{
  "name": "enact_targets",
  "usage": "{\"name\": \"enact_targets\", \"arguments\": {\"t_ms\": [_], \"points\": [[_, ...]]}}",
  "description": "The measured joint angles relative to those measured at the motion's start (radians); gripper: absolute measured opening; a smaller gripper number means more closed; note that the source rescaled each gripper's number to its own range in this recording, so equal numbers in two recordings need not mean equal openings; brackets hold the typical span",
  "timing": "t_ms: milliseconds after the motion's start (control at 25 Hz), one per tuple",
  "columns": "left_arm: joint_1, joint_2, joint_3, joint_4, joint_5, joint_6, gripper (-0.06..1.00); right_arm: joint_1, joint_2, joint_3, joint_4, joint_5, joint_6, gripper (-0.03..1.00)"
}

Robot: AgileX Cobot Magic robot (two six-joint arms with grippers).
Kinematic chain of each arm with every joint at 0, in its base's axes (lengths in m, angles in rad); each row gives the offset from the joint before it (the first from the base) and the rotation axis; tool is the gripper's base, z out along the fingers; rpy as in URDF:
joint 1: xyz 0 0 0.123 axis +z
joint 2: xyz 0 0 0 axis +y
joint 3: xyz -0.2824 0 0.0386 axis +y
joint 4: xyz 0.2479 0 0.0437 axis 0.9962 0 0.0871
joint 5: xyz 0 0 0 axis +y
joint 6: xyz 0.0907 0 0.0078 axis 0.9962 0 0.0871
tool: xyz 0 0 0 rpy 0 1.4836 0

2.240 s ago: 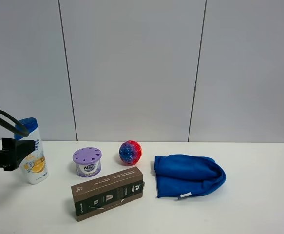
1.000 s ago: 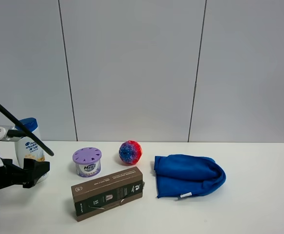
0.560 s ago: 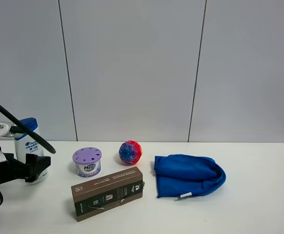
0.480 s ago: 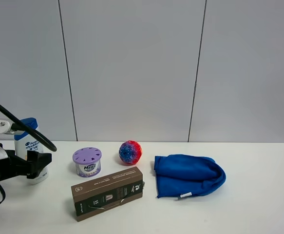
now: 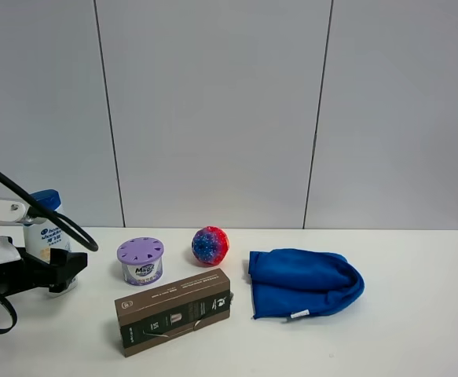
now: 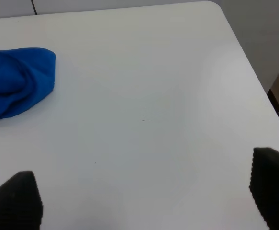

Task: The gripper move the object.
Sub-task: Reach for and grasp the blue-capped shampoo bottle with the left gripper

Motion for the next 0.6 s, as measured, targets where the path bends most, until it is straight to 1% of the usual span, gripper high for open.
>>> {"name": "enact_targets", "arguments": {"t_ms": [600], "points": [[0.0, 0.029, -0.104, 0.007, 0.0, 0.0, 1.0, 0.0, 0.0, 0.0, 0.0, 0.0, 0.0, 1.0]]}}
